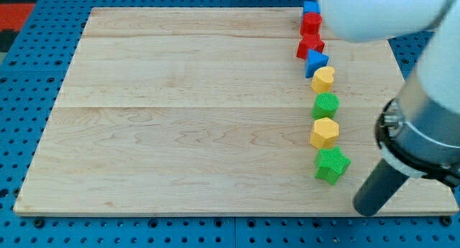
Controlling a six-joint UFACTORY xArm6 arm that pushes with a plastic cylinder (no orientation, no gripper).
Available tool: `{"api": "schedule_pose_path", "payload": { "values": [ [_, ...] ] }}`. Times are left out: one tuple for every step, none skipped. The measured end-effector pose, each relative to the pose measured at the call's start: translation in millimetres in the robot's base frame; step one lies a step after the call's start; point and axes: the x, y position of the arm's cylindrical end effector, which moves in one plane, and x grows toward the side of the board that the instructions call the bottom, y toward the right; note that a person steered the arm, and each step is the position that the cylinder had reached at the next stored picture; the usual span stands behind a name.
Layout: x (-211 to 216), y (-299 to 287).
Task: Push the green circle into the green star
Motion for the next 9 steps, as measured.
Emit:
{"api": "schedule_pose_path", "payload": {
  "values": [
    [-3, 27],
    [-32, 36],
    [-38, -22],
    [-48, -65],
    [-49, -62],
    [-59, -38],
    [-75, -68],
    [-87, -121],
    [-96, -139]
  ]
}}
